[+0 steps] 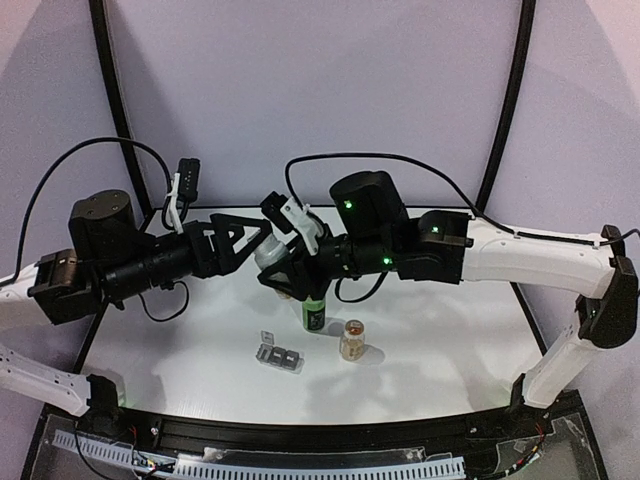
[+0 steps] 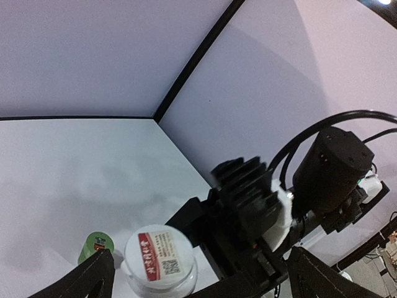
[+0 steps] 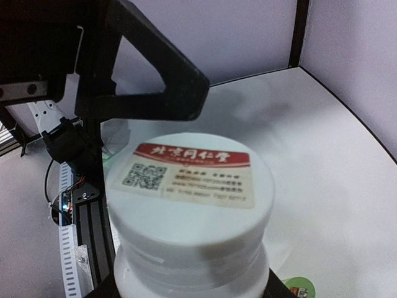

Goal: Sort the pills into containers

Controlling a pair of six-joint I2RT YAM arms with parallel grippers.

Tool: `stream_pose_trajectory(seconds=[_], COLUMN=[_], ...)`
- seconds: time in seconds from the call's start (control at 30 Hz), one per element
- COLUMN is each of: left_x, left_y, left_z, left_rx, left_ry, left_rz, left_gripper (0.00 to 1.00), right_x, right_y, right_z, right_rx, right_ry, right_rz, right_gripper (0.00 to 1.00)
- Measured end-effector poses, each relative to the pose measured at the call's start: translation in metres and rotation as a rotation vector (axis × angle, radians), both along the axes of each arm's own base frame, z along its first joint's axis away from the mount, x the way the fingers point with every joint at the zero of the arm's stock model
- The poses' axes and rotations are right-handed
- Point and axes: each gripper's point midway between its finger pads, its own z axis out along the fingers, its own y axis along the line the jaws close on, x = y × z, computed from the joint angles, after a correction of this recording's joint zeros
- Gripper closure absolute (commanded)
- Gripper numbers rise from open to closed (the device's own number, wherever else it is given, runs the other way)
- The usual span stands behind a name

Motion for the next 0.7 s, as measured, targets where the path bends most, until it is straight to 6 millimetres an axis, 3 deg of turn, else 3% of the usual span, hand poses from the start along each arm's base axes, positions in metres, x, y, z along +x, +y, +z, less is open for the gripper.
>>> stream_pose_trajectory(seconds=[0.2,0.57,0.7], left_x=[0.002,0.013,0.013], left_y=[-0.001,0.009,0.004], left_z=[0.002,-0.007,-0.012], left_rx=[-0.014,0.009,0.023], left_ry=[-0.001,0.025,0.032], left_rz=[0.007,0.095,0.082], left_gripper=[0.01,0.01,0.01], right_x=[0.002,0.002,0.002], right_y=[0.004,0.007,0.011], right_z=[-0.008,0.002,0.014], right_rx=[-0.011,0.020,0.044], right_ry=[0.013,0.013,0.008], right_rz=[-0.002,-0.003,0.007], right_gripper=[0.86,0.86,0.86])
